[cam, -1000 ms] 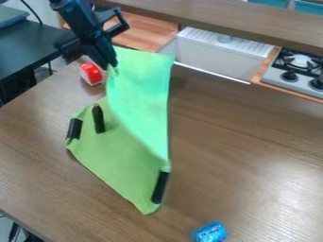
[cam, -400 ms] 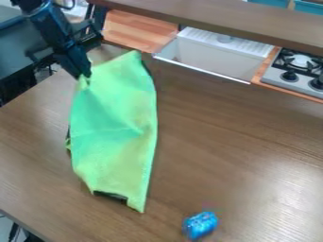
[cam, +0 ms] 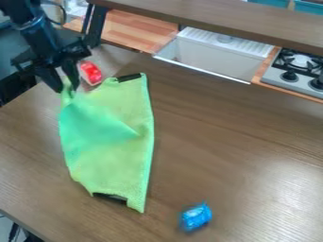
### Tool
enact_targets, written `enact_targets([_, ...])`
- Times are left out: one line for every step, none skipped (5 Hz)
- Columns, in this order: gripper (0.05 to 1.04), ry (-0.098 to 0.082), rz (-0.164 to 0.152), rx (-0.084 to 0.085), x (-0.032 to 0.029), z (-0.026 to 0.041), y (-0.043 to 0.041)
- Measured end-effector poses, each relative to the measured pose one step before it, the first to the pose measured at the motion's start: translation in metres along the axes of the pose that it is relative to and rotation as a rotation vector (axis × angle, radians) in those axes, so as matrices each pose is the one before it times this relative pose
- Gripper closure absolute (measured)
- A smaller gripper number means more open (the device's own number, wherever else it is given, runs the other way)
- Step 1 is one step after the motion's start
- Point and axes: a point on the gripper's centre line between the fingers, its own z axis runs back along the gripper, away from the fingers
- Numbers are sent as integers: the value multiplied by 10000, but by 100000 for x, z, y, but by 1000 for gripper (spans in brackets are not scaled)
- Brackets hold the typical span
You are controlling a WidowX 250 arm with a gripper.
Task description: Fold cloth from the top right to the bottom left
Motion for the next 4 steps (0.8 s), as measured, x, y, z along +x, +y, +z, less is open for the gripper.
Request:
enact_targets([310,-499,-188,330,414,-380,122])
enact_targets([95,224,74,28,-433,-6,-485])
enact_targets([82,243,-99,-176,80,921,-2022])
enact_targets([83,-16,-179,234,774,2296,-2993])
